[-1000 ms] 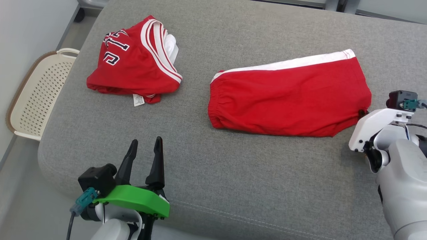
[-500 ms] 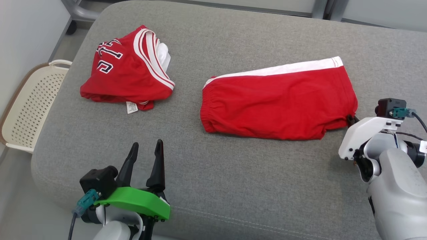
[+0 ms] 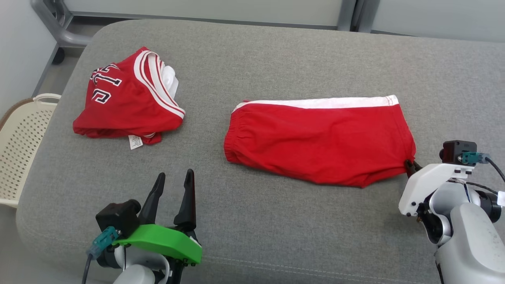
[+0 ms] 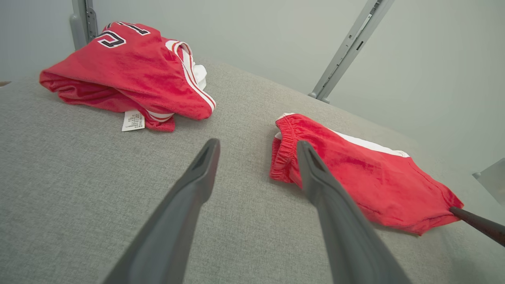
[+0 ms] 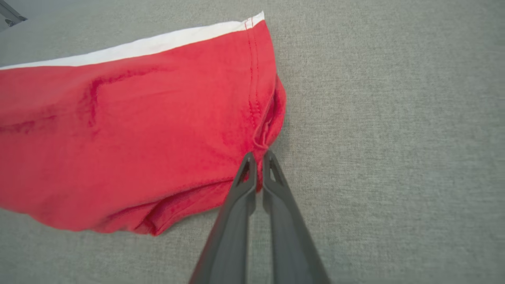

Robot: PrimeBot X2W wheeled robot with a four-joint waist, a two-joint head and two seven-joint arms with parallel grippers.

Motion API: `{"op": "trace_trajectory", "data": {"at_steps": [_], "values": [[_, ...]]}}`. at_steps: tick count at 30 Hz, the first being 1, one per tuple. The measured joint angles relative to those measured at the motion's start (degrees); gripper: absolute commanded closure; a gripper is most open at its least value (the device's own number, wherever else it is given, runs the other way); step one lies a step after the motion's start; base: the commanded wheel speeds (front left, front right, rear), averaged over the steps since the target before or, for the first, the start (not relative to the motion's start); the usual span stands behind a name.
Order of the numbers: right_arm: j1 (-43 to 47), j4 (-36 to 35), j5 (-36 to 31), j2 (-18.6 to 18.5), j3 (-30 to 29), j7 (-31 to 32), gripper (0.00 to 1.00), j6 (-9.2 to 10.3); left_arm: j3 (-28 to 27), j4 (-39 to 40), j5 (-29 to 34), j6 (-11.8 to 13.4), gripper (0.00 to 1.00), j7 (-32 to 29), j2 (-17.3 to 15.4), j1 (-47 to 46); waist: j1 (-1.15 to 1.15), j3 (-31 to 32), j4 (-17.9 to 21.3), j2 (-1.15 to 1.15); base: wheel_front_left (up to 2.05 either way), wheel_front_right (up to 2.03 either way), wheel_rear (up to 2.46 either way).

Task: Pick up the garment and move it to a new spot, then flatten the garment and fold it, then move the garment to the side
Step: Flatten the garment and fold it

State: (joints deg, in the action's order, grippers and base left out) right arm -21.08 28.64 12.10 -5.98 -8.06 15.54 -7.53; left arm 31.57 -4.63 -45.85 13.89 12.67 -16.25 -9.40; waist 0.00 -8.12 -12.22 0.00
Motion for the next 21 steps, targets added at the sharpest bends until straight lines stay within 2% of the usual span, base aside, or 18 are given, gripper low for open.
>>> {"op": "trace_trajectory", "data": {"at_steps": [4, 5, 6, 13, 21], "values": [[2.11, -2.92, -0.01, 0.75, -0.37, 1.44, 1.00, 0.00, 0.20, -0.18, -0.01, 0.00, 0.00, -0.03, -0.01, -0.01, 0.00, 0.35, 0.79, 0.00, 0.00, 0.00, 0.00], [2.44, -3.36, -0.03, 0.99, -0.52, 1.59, 0.27, 0.00, 0.21, -0.29, -0.01, 0.00, 0.00, -0.05, -0.01, -0.01, 0.00, 0.43, 0.93, 0.00, 0.00, 0.00, 0.00], [2.77, -3.87, -0.05, 1.19, -0.74, 1.60, 0.00, 0.00, 0.24, -0.38, -0.01, 0.00, 0.00, -0.07, -0.01, -0.01, 0.00, 0.51, 1.04, 0.00, 0.00, 0.00, 0.00], [4.44, -5.72, -0.13, 1.75, -0.27, -0.46, 0.00, 0.00, 0.03, -1.16, -0.18, 0.22, 0.00, 0.10, 0.02, 0.08, 0.00, 1.58, 1.27, 0.00, 0.00, 0.00, 0.00], [7.06, -7.91, 1.79, 2.15, 2.01, -8.21, 0.00, 0.00, -1.49, -1.68, 0.23, 1.54, 0.00, 1.11, -0.55, 1.86, 0.00, 4.21, 1.34, 0.00, 0.00, 0.00, 0.00]]}}
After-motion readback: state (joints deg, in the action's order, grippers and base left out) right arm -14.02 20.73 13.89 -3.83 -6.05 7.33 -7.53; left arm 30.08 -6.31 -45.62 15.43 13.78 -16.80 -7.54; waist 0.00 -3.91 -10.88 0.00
